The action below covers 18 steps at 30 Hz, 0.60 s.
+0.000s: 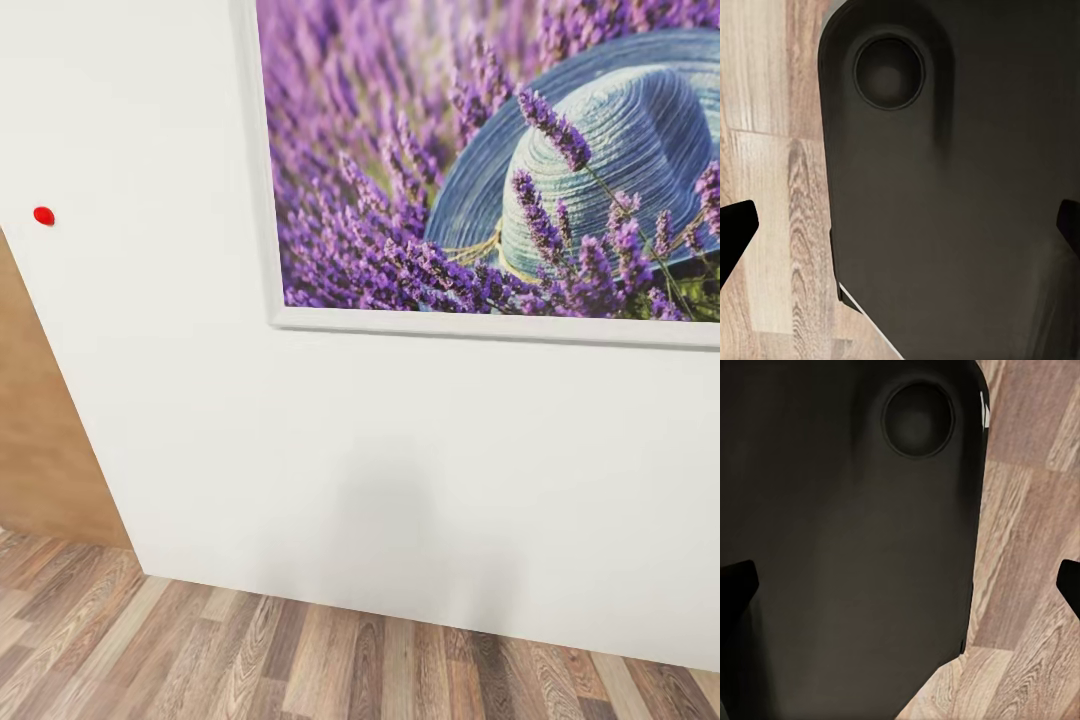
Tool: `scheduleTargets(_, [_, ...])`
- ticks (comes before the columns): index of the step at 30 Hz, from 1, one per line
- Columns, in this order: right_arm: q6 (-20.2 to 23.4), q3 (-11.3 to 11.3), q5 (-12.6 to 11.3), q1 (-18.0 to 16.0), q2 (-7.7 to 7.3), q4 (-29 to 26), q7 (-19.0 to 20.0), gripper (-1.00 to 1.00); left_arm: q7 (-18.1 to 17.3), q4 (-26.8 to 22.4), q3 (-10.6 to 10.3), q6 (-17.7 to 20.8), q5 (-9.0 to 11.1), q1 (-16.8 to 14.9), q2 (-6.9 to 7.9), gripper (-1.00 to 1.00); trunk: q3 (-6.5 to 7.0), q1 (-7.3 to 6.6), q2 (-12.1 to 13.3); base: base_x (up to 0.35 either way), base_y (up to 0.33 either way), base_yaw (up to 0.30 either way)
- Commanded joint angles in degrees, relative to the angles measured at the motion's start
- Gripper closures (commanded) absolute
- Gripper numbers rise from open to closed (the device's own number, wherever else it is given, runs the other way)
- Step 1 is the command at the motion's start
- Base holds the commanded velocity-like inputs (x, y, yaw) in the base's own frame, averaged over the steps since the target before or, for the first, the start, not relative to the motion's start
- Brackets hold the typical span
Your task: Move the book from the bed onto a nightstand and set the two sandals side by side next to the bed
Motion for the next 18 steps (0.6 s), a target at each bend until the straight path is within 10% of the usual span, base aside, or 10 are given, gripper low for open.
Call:
scheduleTargets(1, [0.0, 0.0, 0.0, 0.0, -0.01, 0.0, 0.1, -1.0, 0.0, 0.0, 0.0, 0.0, 0.0, 0.0, 0.01, -1.0, -0.04, 0.0, 0.0, 0.0, 0.0, 0.0])
scheduleTargets(18, [0.0, 0.0, 0.0, 0.0, -0.01, 0.0, 0.1, -1.0, 0.0, 0.0, 0.0, 0.0, 0.0, 0.0, 0.01, -1.0, -0.04, 0.0, 0.0, 0.0, 0.0, 0.0])
